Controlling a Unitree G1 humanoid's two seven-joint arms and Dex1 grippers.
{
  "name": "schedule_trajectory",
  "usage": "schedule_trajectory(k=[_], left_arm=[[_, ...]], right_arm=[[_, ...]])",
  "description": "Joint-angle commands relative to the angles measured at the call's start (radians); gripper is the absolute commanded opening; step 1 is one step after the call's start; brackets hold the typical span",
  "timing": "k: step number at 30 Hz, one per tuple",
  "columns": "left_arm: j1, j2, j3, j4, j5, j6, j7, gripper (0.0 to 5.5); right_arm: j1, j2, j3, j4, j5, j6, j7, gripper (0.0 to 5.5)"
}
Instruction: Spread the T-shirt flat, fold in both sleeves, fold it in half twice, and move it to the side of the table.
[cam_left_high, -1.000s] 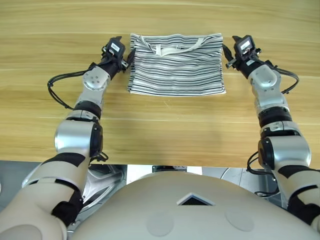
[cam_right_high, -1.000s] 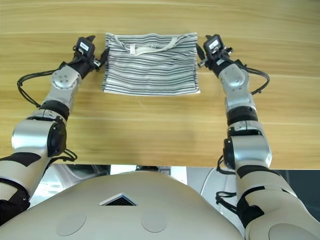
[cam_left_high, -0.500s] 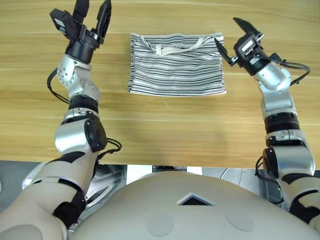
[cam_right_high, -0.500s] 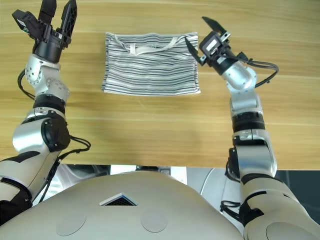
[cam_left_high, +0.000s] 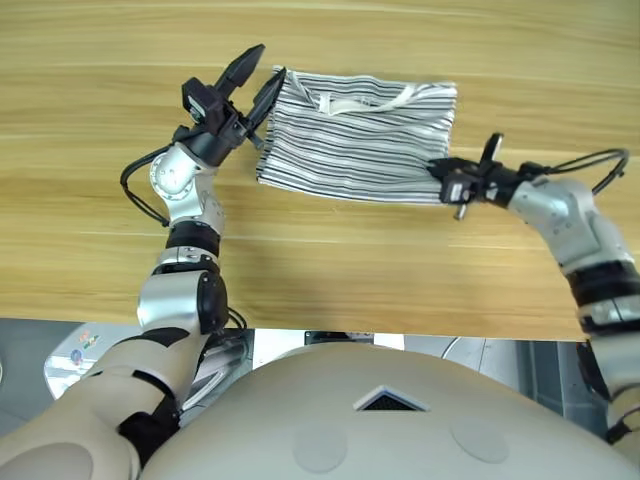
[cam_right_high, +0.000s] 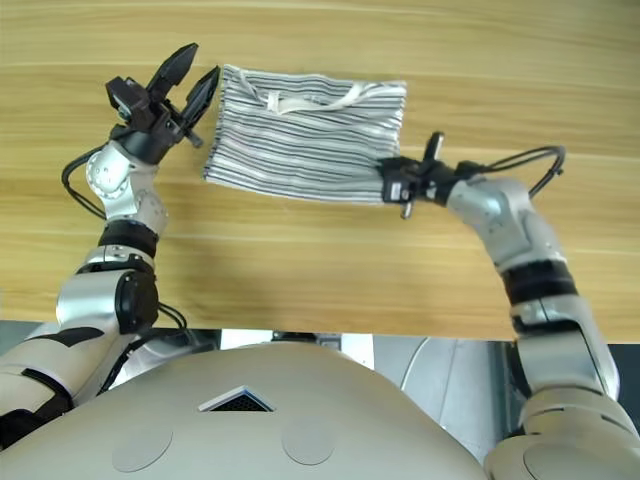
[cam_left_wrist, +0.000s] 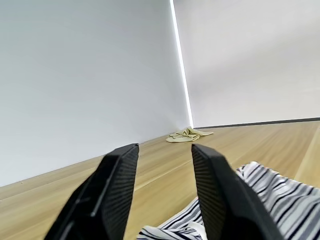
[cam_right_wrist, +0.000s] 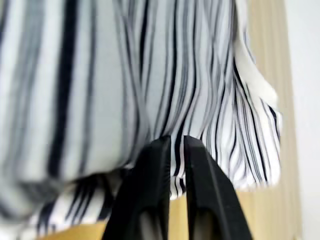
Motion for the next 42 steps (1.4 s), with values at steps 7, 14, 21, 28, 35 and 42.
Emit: schedule_trajectory(k=[7,14,21,28,35,42], left_arm=[[-0.006,0.012,-0.016,0.033,0.025,0.005,0.049,1.99],[-0.006,0.01,-0.024,0.053,0.034,-0.001,0.061,1.99],[-0.001,0.002,-0.029,0.061,0.04,-0.009,0.069,1.99],[-0.002,-0.01,-0.034,0.064,0.046,-0.012,0.077,1.99],[0.004,-0.024,-0.043,0.062,0.051,-0.016,0.087,1.99],[0.01,-0.029,-0.052,0.065,0.05,-0.02,0.093,1.99]], right_arm=[[0.281,-0.146,0.074,-0.636,0.387,0.007,0.278,0.02],[0.187,0.001,0.039,-0.614,0.341,0.123,0.202,0.02],[-0.054,0.276,0.099,-0.385,0.095,0.266,0.008,0.02],[-0.152,0.404,0.148,-0.162,0.005,0.266,-0.082,0.02],[-0.234,0.448,0.146,0.089,-0.055,0.245,-0.193,0.02],[-0.28,0.454,0.13,0.231,-0.062,0.221,-0.26,0.02]])
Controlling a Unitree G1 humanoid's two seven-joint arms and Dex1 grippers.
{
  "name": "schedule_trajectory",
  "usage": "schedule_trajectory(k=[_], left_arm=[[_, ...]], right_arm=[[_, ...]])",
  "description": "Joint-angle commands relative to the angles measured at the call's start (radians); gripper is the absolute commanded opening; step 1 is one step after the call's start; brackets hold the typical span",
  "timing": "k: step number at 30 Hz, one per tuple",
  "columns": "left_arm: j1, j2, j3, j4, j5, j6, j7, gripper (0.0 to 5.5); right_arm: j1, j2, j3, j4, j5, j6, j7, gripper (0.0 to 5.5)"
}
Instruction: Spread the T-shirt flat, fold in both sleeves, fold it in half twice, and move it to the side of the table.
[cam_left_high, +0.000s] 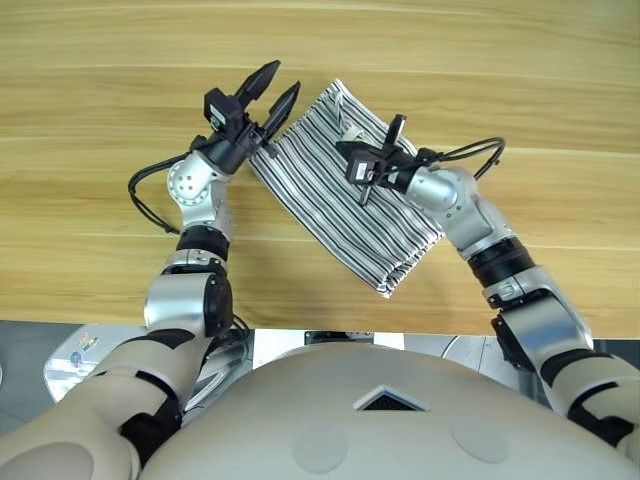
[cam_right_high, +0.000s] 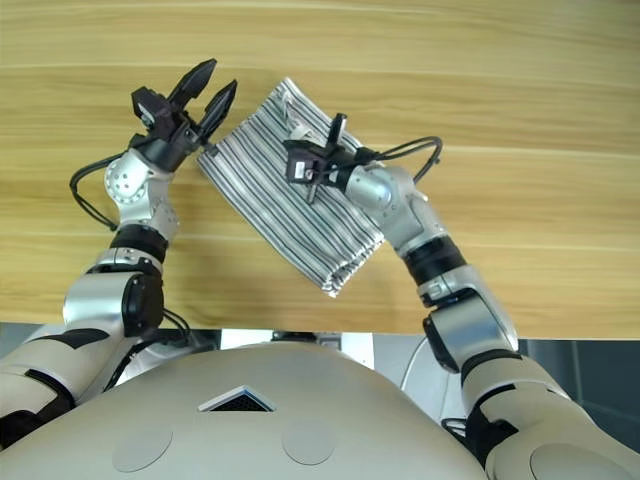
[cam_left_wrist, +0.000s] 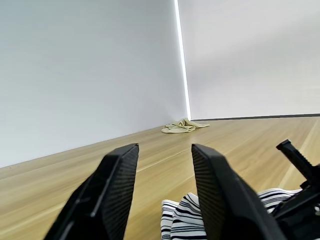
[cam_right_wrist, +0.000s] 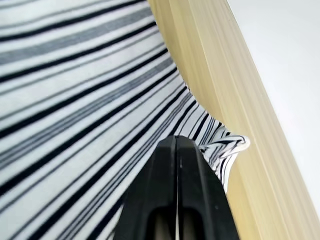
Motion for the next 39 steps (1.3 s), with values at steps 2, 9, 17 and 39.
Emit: schedule_trajectory(k=[2,9,17,39], left_arm=[[0.005,-0.004,-0.008,0.005,0.016,-0.001,0.012,1.99],[0.008,-0.008,-0.017,0.008,0.018,-0.002,0.018,1.99],[0.005,-0.01,-0.023,0.008,0.017,0.0,0.018,1.99],[0.167,0.105,-0.081,-0.305,-0.022,0.051,-0.089,1.99]], right_arm=[[-0.048,-0.002,-0.022,0.08,-0.009,-0.015,-0.041,0.02],[-0.067,-0.008,-0.056,0.137,0.001,-0.024,-0.088,0.02],[-0.125,-0.072,-0.176,0.222,0.013,0.03,-0.209,0.02],[-0.02,-0.214,-0.1,0.396,-0.154,0.103,-0.345,0.02]])
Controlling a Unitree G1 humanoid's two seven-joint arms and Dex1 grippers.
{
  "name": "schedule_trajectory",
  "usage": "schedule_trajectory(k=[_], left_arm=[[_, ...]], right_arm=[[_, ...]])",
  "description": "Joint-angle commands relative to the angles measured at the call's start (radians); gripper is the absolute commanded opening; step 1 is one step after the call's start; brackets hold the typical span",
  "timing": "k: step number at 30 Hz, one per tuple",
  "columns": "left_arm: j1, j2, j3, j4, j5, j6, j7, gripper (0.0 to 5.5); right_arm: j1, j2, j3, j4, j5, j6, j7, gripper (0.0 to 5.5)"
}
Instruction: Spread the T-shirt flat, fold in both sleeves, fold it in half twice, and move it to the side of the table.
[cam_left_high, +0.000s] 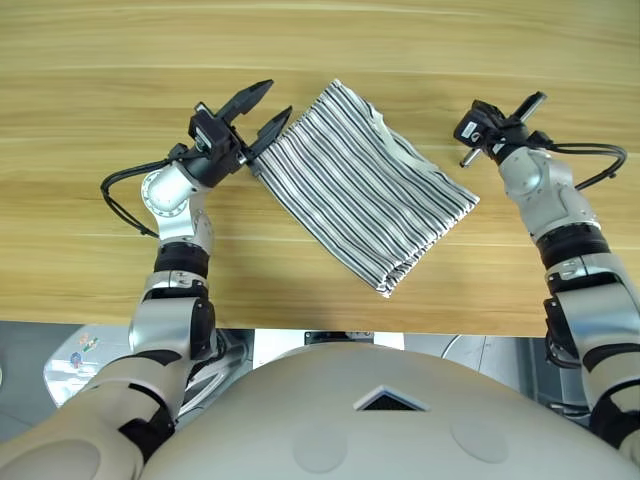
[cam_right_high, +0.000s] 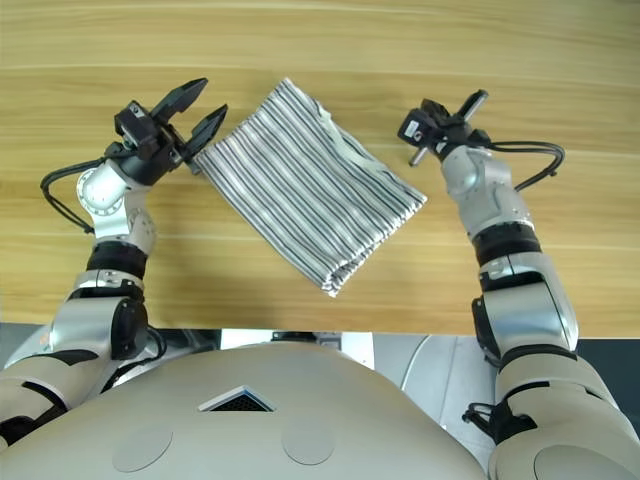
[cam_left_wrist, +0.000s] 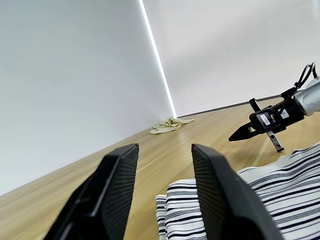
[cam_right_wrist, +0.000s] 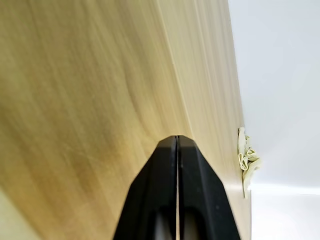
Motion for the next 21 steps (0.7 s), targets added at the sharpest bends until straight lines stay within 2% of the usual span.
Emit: schedule_trajectory(k=[1,4,9,12,16,21], left_arm=[[0.019,0.014,-0.013,-0.031,-0.001,0.014,-0.001,1.99],[0.022,0.02,-0.016,-0.035,-0.002,0.018,0.0,1.99],[0.016,0.028,-0.016,-0.032,-0.005,0.023,0.003,1.99],[0.011,0.029,-0.013,-0.025,-0.006,0.024,0.008,1.99],[0.004,0.027,-0.009,-0.012,-0.004,0.022,0.014,1.99],[-0.003,0.037,-0.005,0.006,0.0,0.014,0.016,1.99]], right_arm=[[0.06,0.015,0.045,0.061,-0.025,-0.002,0.003,0.02],[0.121,-0.005,0.063,-0.038,-0.001,-0.039,0.065,0.02],[0.353,-0.148,0.046,-0.578,0.232,-0.191,0.347,0.02],[0.46,-0.229,0.002,-0.816,0.349,-0.219,0.467,0.02],[0.523,-0.258,-0.015,-0.94,0.399,-0.218,0.541,0.02],[0.527,-0.235,-0.035,-0.926,0.389,-0.201,0.554,0.02]])
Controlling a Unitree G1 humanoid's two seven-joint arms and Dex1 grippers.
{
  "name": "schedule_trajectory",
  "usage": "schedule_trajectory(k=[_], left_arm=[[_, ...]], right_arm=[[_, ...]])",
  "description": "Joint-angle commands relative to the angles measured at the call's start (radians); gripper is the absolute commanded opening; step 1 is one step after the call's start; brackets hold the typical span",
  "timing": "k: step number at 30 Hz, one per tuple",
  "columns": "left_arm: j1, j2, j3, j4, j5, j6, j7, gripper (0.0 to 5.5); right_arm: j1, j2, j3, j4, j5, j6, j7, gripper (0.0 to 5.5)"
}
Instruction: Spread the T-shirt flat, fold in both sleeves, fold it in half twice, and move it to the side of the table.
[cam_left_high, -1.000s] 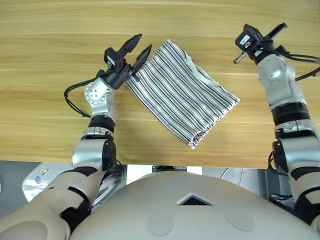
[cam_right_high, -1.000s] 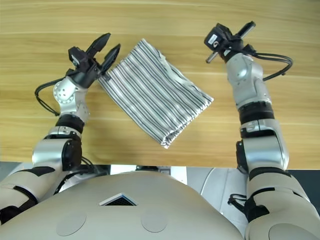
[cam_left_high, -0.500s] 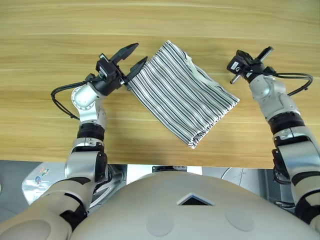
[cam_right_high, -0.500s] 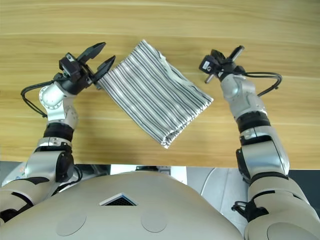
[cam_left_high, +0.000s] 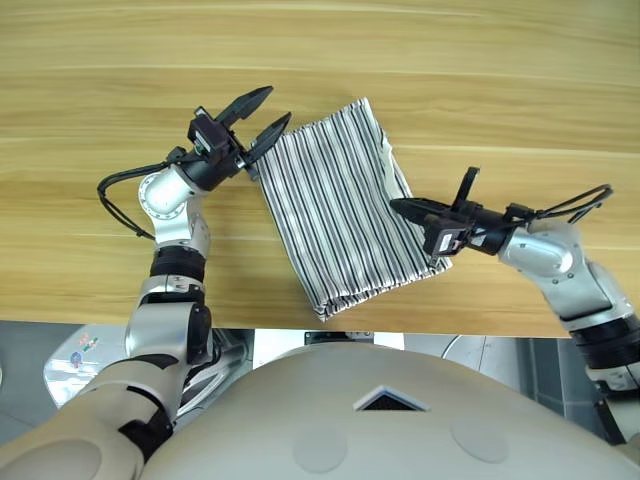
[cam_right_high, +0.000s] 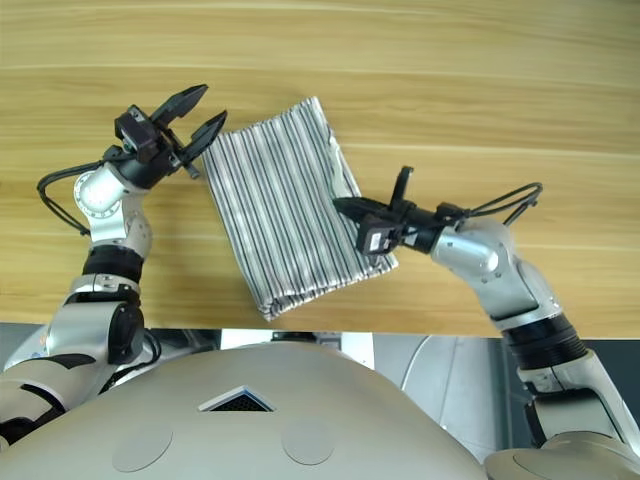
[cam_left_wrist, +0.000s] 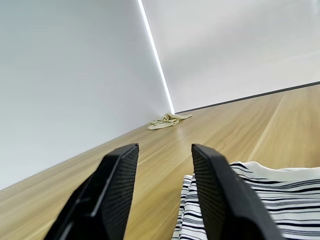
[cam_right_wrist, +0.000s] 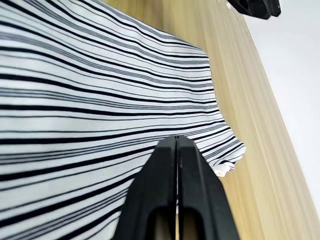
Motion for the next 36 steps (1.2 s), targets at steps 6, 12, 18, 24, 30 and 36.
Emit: schedule_trajectory(k=[6,12,18,24,30,36], left_arm=[[-0.031,0.011,0.008,0.028,-0.003,-0.01,0.004,1.99],[-0.045,0.002,0.001,0.043,0.004,-0.016,0.006,1.99],[-0.042,-0.008,-0.007,0.042,0.006,-0.02,0.009,1.99],[-0.044,-0.021,-0.013,0.041,0.007,-0.019,0.017,1.99],[-0.047,-0.041,-0.031,0.028,0.012,-0.017,0.016,1.99],[-0.026,-0.046,-0.032,0.005,0.008,-0.013,0.021,1.99]], right_arm=[[-0.135,0.141,-0.007,-0.029,0.004,0.123,0.009,0.02],[-0.372,0.353,0.165,0.084,-0.164,0.237,0.032,0.02],[-0.485,0.46,0.238,0.333,-0.255,0.236,0.005,0.02],[-0.48,0.481,0.274,0.553,-0.27,0.184,0.007,0.02],[-0.442,0.47,0.285,0.657,-0.251,0.133,0.025,0.02],[-0.5,0.582,0.167,0.764,-0.185,0.249,-0.144,0.02]])
